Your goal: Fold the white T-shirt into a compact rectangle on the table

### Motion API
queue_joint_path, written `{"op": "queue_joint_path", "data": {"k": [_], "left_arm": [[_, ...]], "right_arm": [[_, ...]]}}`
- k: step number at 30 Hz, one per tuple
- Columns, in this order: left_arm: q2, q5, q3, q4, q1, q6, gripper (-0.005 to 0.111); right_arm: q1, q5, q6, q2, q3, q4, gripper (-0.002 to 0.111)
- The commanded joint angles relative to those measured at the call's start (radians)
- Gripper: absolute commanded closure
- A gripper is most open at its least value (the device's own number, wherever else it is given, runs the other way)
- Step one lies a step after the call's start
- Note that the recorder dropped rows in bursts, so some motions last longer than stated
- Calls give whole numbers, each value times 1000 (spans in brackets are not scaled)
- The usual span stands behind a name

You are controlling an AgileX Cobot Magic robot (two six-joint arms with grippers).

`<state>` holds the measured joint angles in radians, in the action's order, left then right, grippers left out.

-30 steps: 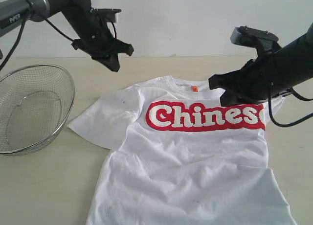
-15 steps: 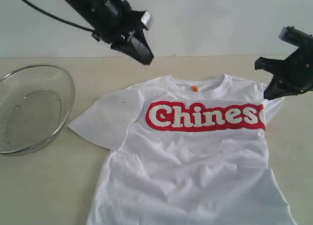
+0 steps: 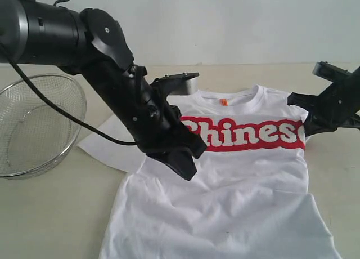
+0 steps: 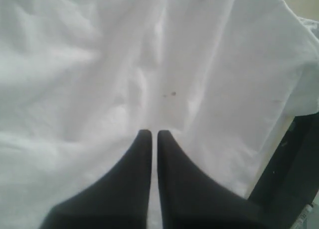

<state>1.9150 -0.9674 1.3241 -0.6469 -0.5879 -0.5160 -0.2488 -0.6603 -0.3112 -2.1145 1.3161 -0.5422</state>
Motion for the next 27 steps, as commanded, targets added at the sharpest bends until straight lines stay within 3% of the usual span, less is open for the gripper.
{"op": "queue_joint_path", "data": {"k": [1, 16, 27], "left_arm": [[-17, 55, -3, -14, -10, -11, 102], [-17, 70, -3, 76, -10, 8, 102], [-17, 107, -3, 276, -10, 103, 102]], "right_arm": [[-1, 4, -11, -30, -1, 21, 108], [-1, -13, 247, -30, 2, 385, 108], [-3, -50, 357, -30, 34, 542, 108]]}}
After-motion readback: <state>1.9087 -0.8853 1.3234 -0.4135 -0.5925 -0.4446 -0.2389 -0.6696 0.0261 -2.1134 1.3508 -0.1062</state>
